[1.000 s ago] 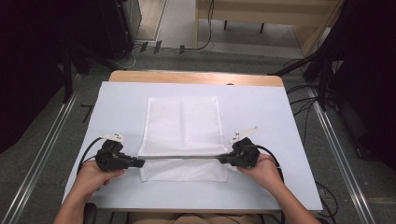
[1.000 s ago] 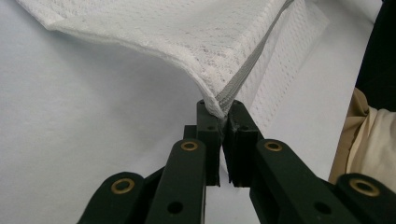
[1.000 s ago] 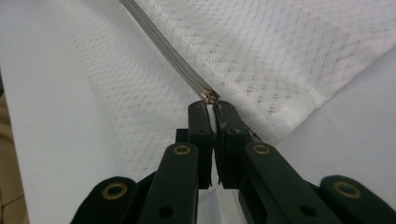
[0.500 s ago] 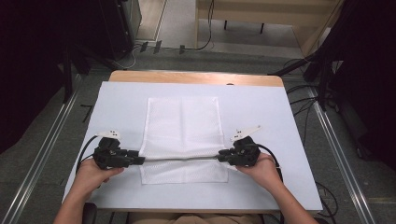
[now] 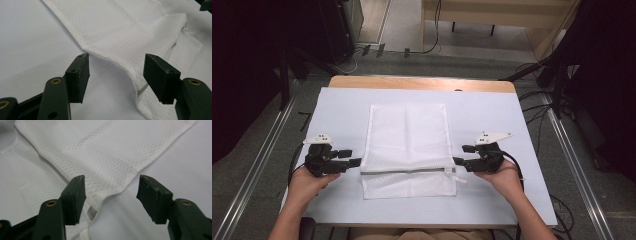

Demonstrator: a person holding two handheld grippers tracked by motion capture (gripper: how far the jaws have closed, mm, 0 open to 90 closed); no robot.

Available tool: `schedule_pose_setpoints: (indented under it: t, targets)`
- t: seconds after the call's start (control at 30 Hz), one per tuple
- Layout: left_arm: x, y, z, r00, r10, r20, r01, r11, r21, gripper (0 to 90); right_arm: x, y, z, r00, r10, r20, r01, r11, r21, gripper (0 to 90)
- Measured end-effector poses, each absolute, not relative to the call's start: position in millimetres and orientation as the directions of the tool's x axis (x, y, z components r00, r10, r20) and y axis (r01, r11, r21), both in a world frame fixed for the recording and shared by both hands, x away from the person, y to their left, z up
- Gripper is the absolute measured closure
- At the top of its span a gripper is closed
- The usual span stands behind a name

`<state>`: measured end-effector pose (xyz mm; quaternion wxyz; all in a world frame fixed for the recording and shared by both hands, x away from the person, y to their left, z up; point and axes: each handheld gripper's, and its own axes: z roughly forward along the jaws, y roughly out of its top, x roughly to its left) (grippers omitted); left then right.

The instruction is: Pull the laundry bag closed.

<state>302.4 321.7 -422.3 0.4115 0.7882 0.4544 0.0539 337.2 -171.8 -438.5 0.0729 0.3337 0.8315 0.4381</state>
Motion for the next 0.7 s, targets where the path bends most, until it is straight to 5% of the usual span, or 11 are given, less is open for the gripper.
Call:
schedule_pose_setpoints:
  t: [0.7]
  targets:
    - [308,336,-427,0.491,0.83,-0.264,0.696,-0.192,0.692,32.7,351,-216,-448,-0.618,0.768,0.164,0.561,0.285,0.777,32.5]
